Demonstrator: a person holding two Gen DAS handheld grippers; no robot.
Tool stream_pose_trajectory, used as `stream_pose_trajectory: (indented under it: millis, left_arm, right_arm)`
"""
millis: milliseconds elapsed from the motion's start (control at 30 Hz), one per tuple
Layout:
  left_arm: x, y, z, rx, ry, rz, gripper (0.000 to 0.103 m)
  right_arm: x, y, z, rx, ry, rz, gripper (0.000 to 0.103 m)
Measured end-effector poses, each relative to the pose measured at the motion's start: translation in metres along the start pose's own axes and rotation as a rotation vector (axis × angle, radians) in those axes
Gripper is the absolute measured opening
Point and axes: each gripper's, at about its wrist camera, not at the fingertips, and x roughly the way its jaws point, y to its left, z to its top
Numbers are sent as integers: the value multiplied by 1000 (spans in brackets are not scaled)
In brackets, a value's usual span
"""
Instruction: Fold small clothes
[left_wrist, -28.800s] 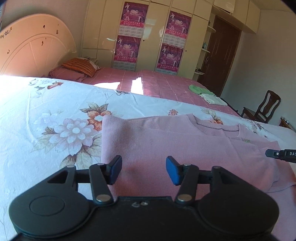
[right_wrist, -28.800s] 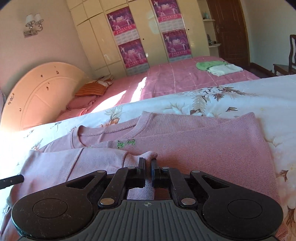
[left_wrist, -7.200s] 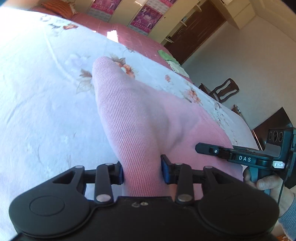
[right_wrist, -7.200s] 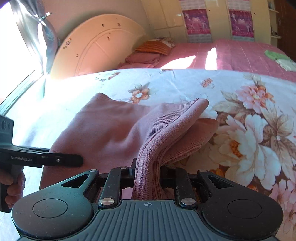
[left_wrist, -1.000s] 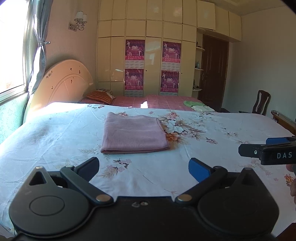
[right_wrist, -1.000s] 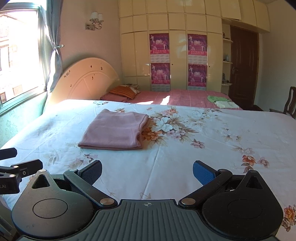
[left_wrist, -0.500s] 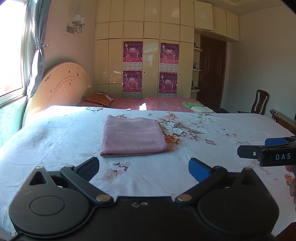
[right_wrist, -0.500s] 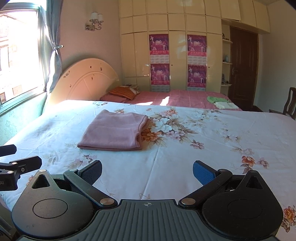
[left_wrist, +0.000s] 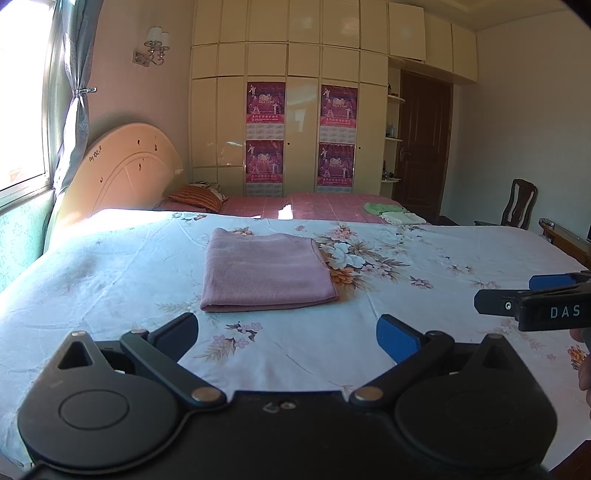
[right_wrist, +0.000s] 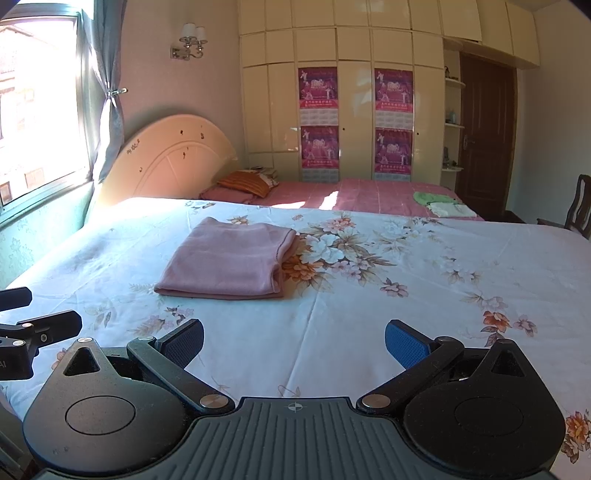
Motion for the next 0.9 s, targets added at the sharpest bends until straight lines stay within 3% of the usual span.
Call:
stream_pose_trajectory:
  millis: [667,900]
  left_arm:
    - [2,7,-2,2,4,-1,103]
    - [3,12,-5,-16,-5,-39,103]
  right_arm:
    - [3,1,0,3,13,1,103]
    - [5,3,0,-5,17,6,103]
